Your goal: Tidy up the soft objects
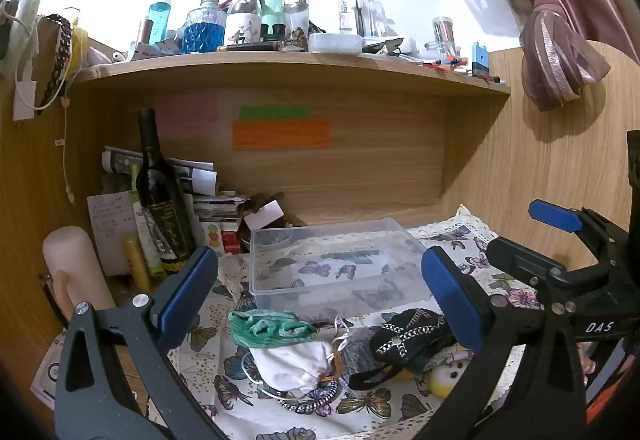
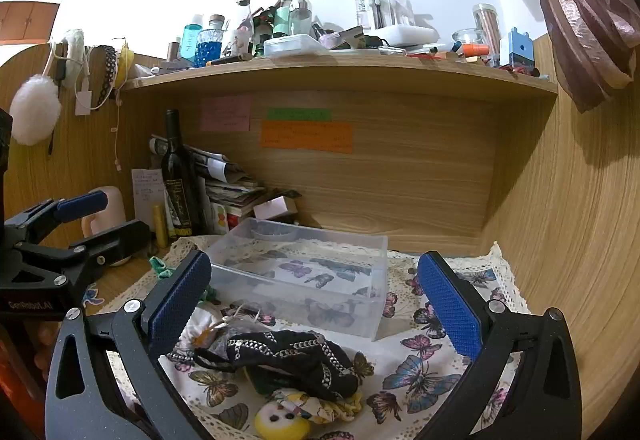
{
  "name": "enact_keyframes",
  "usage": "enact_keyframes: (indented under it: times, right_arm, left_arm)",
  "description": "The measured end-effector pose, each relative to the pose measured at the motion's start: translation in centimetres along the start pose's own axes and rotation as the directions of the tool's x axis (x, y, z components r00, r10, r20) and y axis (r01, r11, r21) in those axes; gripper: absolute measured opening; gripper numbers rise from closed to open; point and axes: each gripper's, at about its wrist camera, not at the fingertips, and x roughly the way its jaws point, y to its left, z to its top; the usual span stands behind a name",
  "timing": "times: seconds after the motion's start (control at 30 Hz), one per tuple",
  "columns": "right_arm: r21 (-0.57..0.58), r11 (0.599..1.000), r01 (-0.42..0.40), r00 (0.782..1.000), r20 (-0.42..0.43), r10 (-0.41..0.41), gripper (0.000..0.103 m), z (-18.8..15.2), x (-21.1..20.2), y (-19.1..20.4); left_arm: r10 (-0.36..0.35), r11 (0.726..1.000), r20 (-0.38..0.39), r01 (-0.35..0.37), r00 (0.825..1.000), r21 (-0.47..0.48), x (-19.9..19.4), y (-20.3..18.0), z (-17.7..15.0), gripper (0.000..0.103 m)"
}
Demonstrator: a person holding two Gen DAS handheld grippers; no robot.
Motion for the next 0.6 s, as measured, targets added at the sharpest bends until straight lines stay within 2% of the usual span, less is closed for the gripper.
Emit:
enact_keyframes:
  times: [0.6]
  right_arm:
    - [0.015, 1.0, -0.004, 1.0, 0.001, 0.004, 0.103, -0.1, -0.07, -0.18]
  left_arm:
    - [-0.007, 1.0, 0.011, 0.007, 1.0, 0.009, -0.2, -0.3, -0.1, 0.103]
